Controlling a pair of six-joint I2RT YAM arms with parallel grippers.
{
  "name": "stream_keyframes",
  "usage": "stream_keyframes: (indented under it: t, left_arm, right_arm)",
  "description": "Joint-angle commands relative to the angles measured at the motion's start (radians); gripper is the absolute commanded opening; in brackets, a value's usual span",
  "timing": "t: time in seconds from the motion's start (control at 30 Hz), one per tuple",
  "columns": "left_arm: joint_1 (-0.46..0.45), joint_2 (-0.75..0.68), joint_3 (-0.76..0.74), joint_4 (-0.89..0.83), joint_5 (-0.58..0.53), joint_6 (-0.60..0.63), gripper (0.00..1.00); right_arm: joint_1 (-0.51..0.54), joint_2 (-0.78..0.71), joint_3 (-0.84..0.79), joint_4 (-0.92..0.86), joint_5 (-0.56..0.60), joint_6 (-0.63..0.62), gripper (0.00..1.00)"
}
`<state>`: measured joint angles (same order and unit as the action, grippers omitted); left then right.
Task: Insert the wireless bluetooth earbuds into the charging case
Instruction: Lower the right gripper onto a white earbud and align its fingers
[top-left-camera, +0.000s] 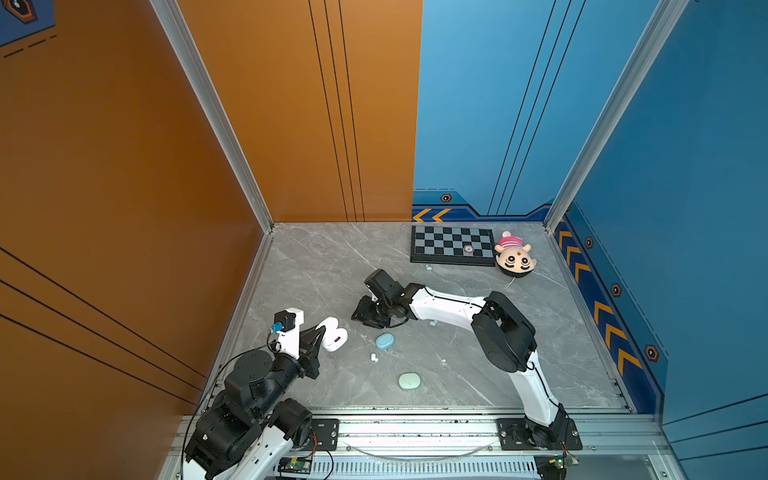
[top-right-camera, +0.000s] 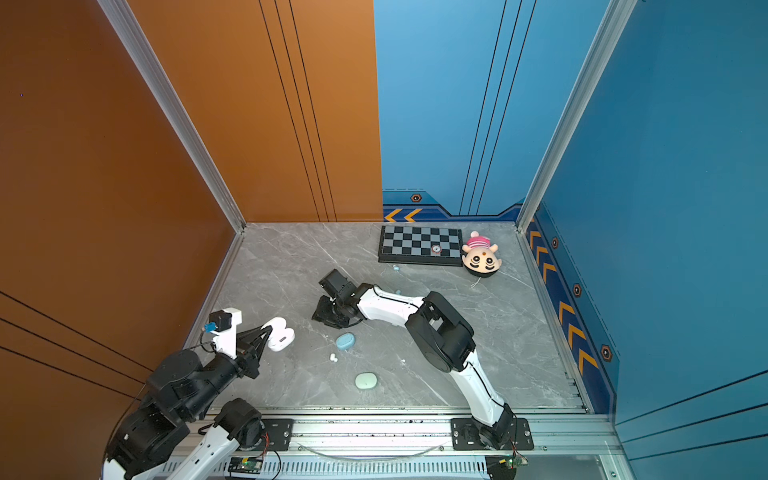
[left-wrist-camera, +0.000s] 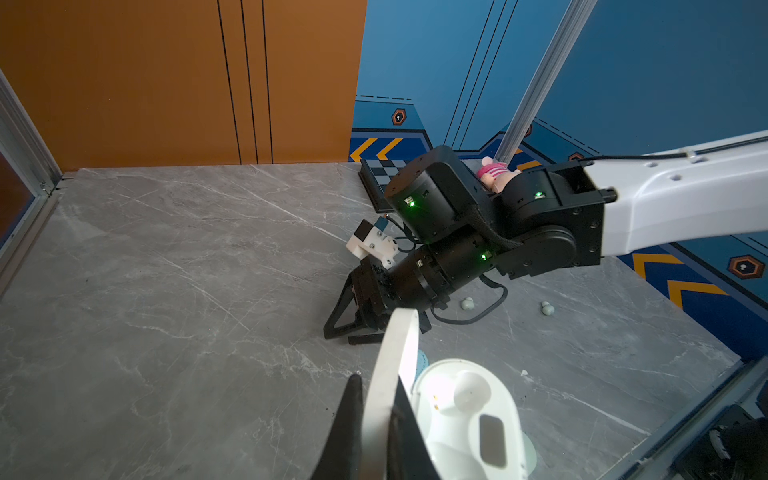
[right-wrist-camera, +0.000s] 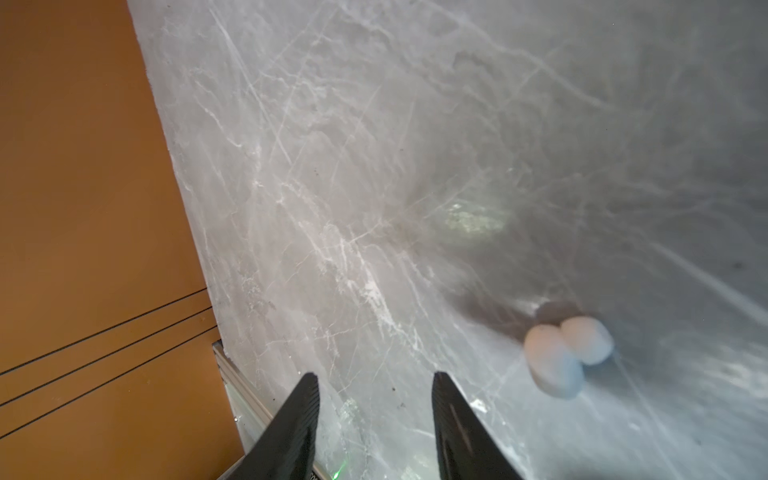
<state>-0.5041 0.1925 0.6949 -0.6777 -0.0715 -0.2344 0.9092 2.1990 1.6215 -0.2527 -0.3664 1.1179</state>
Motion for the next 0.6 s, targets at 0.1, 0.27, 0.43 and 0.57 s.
stream_keyframes:
  t: [0.1,0.27,0.43,0.57]
  left_arm:
    - [0.006,-0.007,0.017,0.007,-0.022,0.004,0.0]
    - [0.007,-0.006,0.017,0.006,-0.022,0.009,0.0]
    - [0.007,-0.007,0.016,0.006,-0.019,0.008,0.0]
    - [0.006,-0.005,0.014,0.008,-0.017,0.004,0.0]
  right_arm:
    - [-0.009,0.034,-0.019,-0.001,0.002,0.021,0.47]
    - [-0.021,0.008,-0.075,-0.007,0.045,0.009,0.47]
    - [-0.048,-0.028,-0.118,-0.025,0.097,-0.021,0.47]
    - [-0.079,-0.043,-0.127,-0.047,0.12,-0.06,0.47]
